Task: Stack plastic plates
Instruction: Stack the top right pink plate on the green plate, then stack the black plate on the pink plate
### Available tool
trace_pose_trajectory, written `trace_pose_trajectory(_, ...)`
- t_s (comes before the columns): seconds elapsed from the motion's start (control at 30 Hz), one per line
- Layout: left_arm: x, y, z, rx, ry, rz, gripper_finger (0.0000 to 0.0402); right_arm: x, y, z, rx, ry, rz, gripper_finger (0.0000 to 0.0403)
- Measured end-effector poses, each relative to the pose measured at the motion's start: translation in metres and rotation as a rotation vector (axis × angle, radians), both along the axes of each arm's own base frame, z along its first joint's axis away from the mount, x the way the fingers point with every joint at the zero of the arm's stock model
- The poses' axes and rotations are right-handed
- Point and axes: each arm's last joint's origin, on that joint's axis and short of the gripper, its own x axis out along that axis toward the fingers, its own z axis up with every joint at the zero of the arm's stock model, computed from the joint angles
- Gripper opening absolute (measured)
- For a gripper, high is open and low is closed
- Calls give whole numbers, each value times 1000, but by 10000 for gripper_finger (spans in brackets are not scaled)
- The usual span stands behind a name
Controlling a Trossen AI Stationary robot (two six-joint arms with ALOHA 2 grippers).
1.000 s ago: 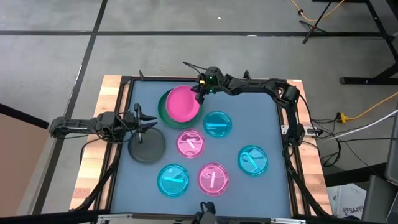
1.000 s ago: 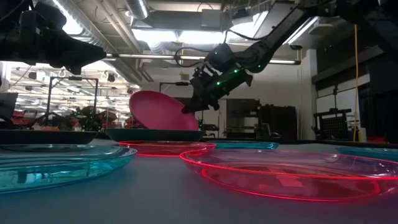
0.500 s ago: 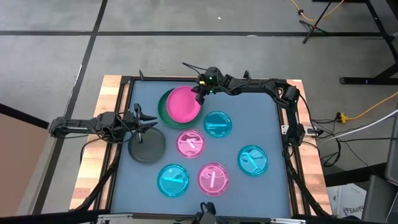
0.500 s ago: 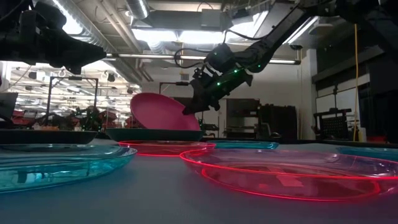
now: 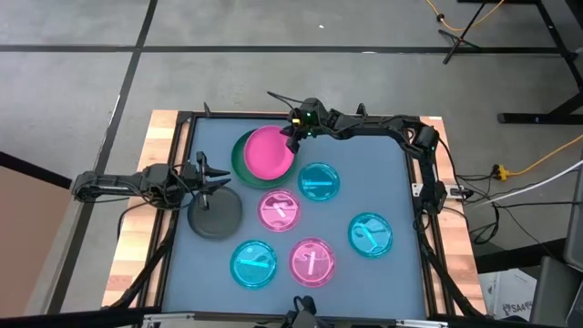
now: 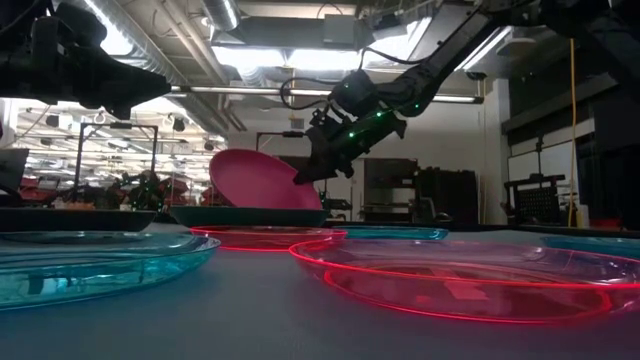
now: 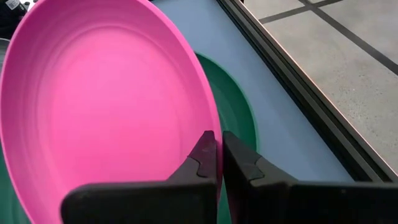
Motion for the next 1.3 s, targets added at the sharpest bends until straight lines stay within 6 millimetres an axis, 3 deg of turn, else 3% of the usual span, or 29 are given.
trace_pose_trajectory(0.83,0,0,0,0,0,0,94,0,0,0,3,-3,6,2)
trace_pose_trajectory(1.13,0,0,0,1,0,0,94,1,1,1,12,-19,30,57)
trace_pose_trajectory(1.3,0,0,0,0,0,0,94,1,2,1,11,-18,31,63)
